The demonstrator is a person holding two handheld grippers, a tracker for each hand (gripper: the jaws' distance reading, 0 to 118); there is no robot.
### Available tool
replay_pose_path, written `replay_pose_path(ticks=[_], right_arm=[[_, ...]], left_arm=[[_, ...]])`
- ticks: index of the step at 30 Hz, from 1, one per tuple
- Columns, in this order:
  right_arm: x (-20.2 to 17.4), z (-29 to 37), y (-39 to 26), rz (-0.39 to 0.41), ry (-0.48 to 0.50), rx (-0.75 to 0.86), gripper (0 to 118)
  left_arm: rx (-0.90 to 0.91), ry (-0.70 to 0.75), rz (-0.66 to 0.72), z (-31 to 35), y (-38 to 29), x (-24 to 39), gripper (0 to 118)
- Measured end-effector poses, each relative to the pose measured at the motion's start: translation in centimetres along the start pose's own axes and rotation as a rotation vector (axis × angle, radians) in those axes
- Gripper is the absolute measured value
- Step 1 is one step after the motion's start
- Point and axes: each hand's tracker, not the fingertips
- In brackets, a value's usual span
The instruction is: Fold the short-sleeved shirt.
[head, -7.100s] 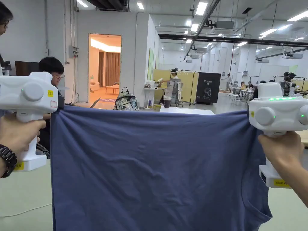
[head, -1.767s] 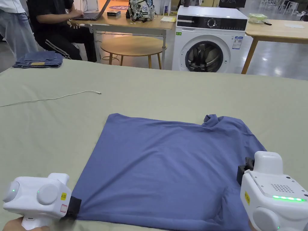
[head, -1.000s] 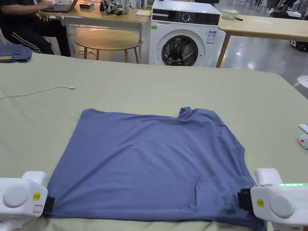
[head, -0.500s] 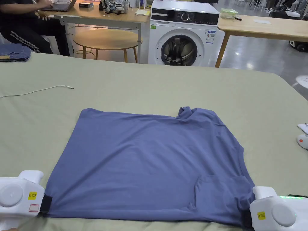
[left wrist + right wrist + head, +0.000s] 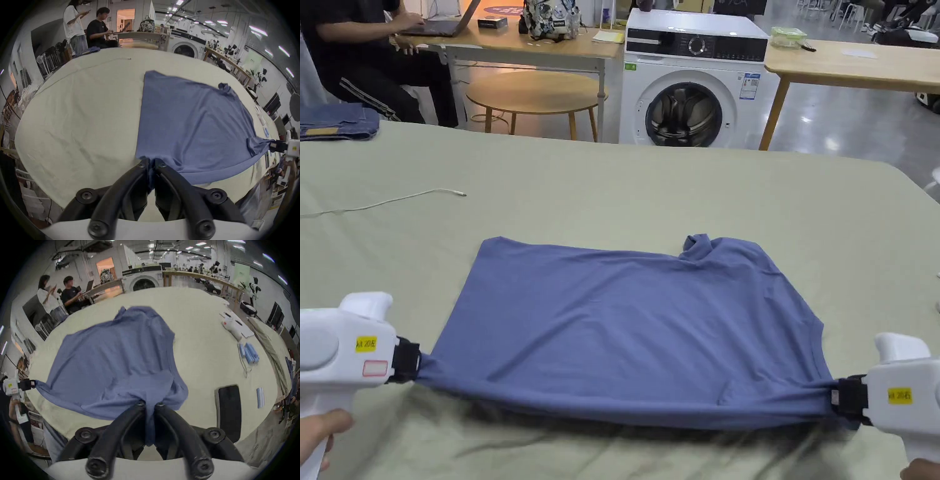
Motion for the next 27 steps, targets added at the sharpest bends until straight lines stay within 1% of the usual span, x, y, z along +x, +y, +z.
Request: replay_pose_path(ticks=[4,6,10,15,16,18,24,26,27], right_arm=[[0.0,-1.6,3.6,-0.021,0.008,0.022,4],[-0.7,-2.1,5.1,-0.031,0.008,0.033,4],[-1.2,-5.4,8.2,-0.035,-0.005,0.024,4],[-1.4,-9.9,10.8,-0.046,-0.023,-0.031,4],[-1.4,-10.6,11.1,-0.043,-0.027,-0.037,4],[-0.3,-13.5,12.2,-0.032,-0.033,-0.053,4],[0.3,-16.6,12.5,-0.008,-0.056,-0.074,6],[-0.3,-16.6,12.2,0.006,-0.07,-0.054,11],[-0.4,-16.5,12.1,0.03,-0.093,-0.028,20]], left_arm=[[0.029,-0.012,0.026,-1.7,3.3,-0.2,1],[0.035,-0.013,0.023,-2.9,4.8,-0.2,1],[0.03,-0.004,0.044,-6.0,7.7,-0.1,1],[0.005,0.015,0.059,-9.5,9.8,-0.3,1],[-0.009,0.015,0.066,-10.1,10.1,-0.4,1],[-0.028,0.021,0.075,-11.2,10.6,-0.5,1],[-0.068,0.03,0.085,-13.8,10.9,-0.5,1],[-0.069,0.035,0.074,-14.1,10.9,-0.3,1],[-0.066,0.042,0.065,-14.1,11.0,-0.2,2]])
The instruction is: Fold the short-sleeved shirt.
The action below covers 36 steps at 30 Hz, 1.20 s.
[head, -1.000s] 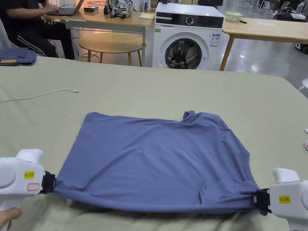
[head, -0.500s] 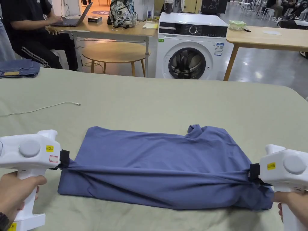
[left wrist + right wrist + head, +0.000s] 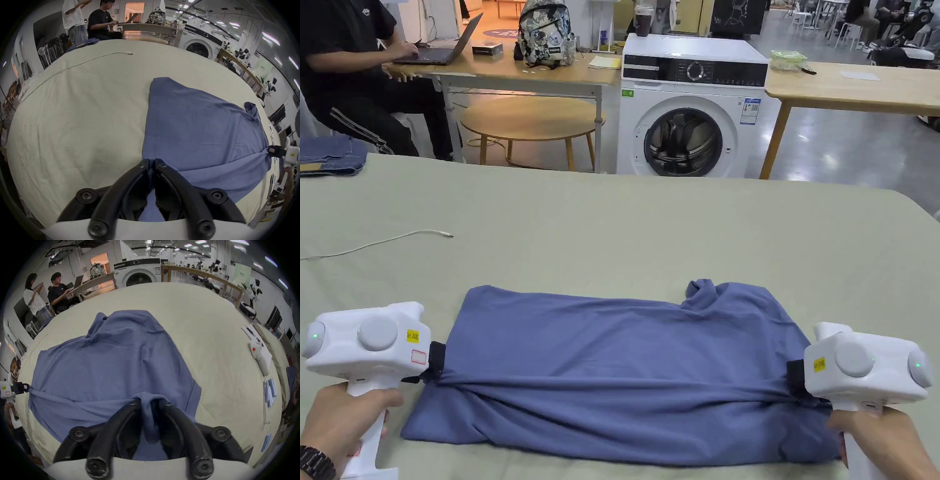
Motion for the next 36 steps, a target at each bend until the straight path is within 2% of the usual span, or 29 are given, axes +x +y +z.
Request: replay_pose_path(ticks=[2,3,4,6,10,14,16,17,18,19,20,21,22,26,28,33,36], right_arm=[[-0.7,0.9,-0.2,0.022,-0.04,0.051,37],[-0.9,1.4,-0.3,0.025,-0.037,0.079,50],[-1.0,2.0,-0.5,0.026,-0.032,0.112,57],[-1.2,2.7,-0.6,0.037,-0.019,0.177,62],[-3.0,4.9,-1.9,0.079,-0.024,0.348,62],[-5.8,8.7,-3.8,0.043,-0.03,0.492,59],[-7.1,10.0,-4.7,0.045,-0.025,0.543,55],[-7.7,10.4,-5.1,0.052,-0.022,0.56,54],[-8.5,11.3,-5.5,0.056,-0.013,0.581,53],[-9.1,11.9,-5.9,0.059,-0.005,0.599,49],[-9.7,12.3,-6.1,0.075,0.006,0.602,40],[-10.2,12.7,-6.5,0.073,0.008,0.614,25],[-10.8,13.0,-6.7,0.071,0.013,0.628,17],[-12.2,14.3,-7.4,0.066,0.041,0.659,13],[-12.8,14.9,-7.8,0.061,0.029,0.7,0],[-13.6,15.6,-8.2,0.077,0.032,0.707,0],[-13.3,15.3,-8.4,0.088,0.035,0.682,0]], left_arm=[[0.025,0.02,-0.023,0.3,-0.1,0.3,8],[0.039,0.032,-0.036,0.6,0.0,0.5,19],[0.052,0.032,-0.039,1.0,-0.1,0.6,32],[0.081,0.008,-0.04,2.2,-0.2,0.7,53],[0.213,-0.035,-0.061,5.4,-1.1,2.0,54],[0.39,-0.065,-0.105,8.8,-3.3,4.0,54],[0.461,-0.039,-0.13,9.9,-4.6,5.2,50],[0.491,-0.026,-0.137,10.4,-5.1,5.7,42],[0.515,-0.018,-0.142,10.9,-5.7,6.2,25],[0.54,-0.019,-0.153,10.3,-5.7,5.8,13],[0.558,-0.009,-0.152,10.4,-6.0,6.0,8],[0.575,0.001,-0.156,10.6,-6.3,6.3,6],[0.582,-0.004,-0.158,10.8,-6.6,6.4,3],[0.613,-0.003,-0.164,11.2,-7.7,6.7,0],[0.648,0.013,-0.161,12.3,-9.0,7.1,0],[0.611,0.058,-0.162,13.1,-10.1,6.7,0],[0.512,0.074,-0.131,12.3,-9.2,4.8,0]])
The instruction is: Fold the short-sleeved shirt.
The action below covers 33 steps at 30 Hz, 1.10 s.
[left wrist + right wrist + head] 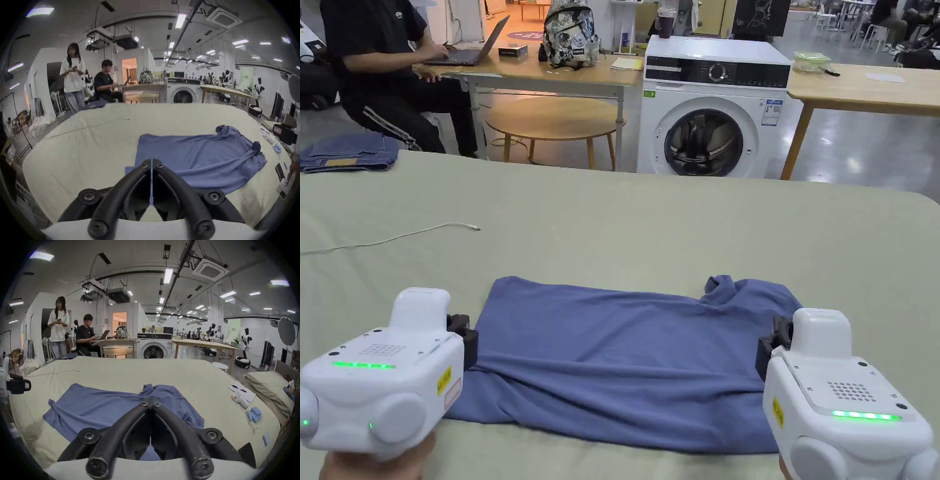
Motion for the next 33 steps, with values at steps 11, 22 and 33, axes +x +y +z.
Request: replay_pose_path(ticks=[11,22,33], right_arm=[[1.9,-0.5,-2.2,0.007,-0.028,-0.093,0],[3.1,-1.2,-4.4,0.019,-0.043,-0.17,0],[5.7,-1.3,-4.5,-0.009,-0.061,-0.227,0]], left_arm=[[-0.482,-0.123,0.162,-7.2,-0.6,-6.1,0],[-0.735,-0.077,0.116,-11.9,-2.5,-3.6,61],[-0.654,-0.059,-0.008,-11.3,-3.2,-2.3,4]])
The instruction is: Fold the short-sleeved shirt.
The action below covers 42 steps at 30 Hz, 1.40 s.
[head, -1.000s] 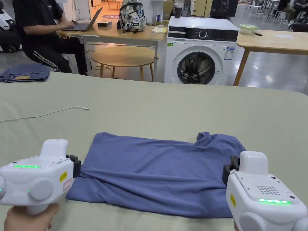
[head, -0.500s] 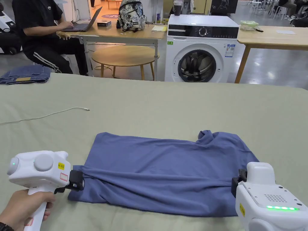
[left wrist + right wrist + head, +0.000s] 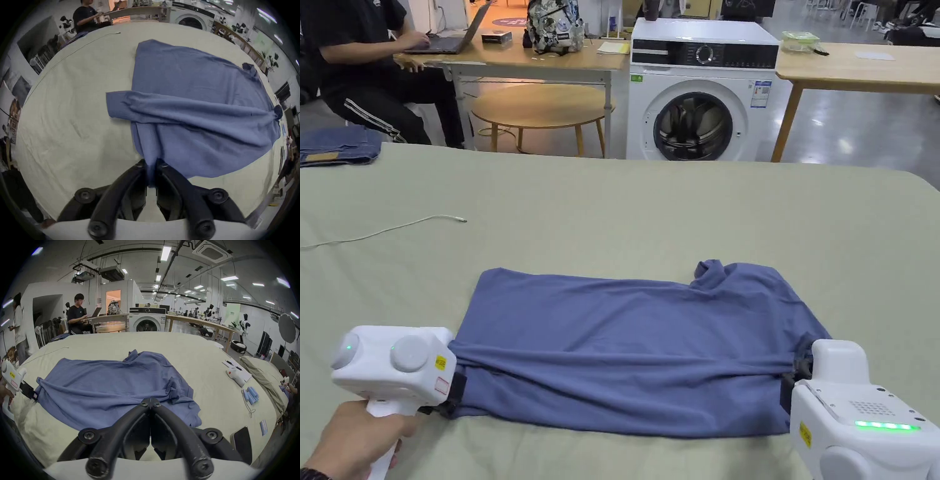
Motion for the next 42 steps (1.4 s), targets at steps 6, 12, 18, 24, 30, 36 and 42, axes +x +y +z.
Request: replay_pose_path(ticks=[6,12,18,24,30,36,42], right_arm=[[2.6,1.6,2.8,-0.002,-0.005,-0.007,0],[6.2,-3.0,3.8,0.08,-0.002,-0.191,0],[8.0,-7.5,3.5,0.075,-0.006,-0.397,47],[8.9,-11.2,1.0,0.019,-0.005,-0.608,70],[8.8,-11.7,-0.1,-0.01,0.047,-0.634,26],[7.6,-10.0,0.2,0.023,0.055,-0.61,6],[8.5,-8.4,2.5,0.026,0.053,-0.537,6]], left_arm=[[0.11,-0.007,0.005,2.5,-1.7,-0.8,4],[0.168,-0.039,0.016,4.4,-2.4,-1.2,4],[0.181,-0.031,-0.004,4.8,-2.2,-0.8,4],[0.164,-0.038,0.009,4.4,-2.2,-1.1,4],[0.148,-0.037,0.016,3.8,-2.5,-1.0,4],[0.149,-0.047,0.029,3.9,-2.7,-1.2,4],[0.199,-0.066,0.034,6.1,-2.2,-1.3,4]])
